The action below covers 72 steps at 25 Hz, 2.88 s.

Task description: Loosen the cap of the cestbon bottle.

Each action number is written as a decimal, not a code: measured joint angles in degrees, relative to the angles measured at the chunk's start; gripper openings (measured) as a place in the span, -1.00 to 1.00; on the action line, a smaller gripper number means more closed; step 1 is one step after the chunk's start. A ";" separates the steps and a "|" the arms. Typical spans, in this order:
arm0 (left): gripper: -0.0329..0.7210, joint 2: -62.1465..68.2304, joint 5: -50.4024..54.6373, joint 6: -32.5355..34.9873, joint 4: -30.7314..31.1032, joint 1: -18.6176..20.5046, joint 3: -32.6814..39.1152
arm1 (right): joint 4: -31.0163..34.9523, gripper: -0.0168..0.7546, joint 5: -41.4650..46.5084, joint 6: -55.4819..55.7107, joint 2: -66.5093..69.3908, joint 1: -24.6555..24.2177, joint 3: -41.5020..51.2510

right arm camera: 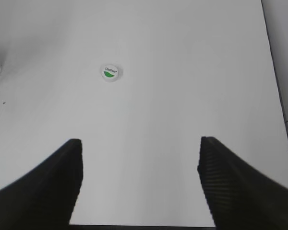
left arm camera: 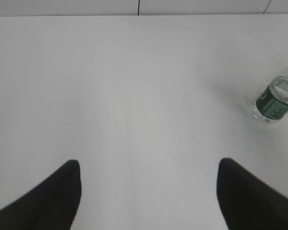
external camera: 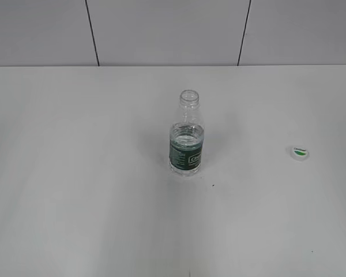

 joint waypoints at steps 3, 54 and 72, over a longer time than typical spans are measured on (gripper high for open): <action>0.49 -5.55 0.05 0.00 -0.26 0.00 2.00 | 0.00 0.53 -0.42 0.00 -6.43 0.00 3.48; 0.43 -19.05 3.06 3.76 3.62 0.00 9.72 | 3.64 0.52 3.29 -4.72 -37.60 0.00 19.99; 0.43 -19.05 3.06 3.80 3.65 0.00 9.72 | 3.64 0.52 3.29 -4.72 -37.60 0.00 19.99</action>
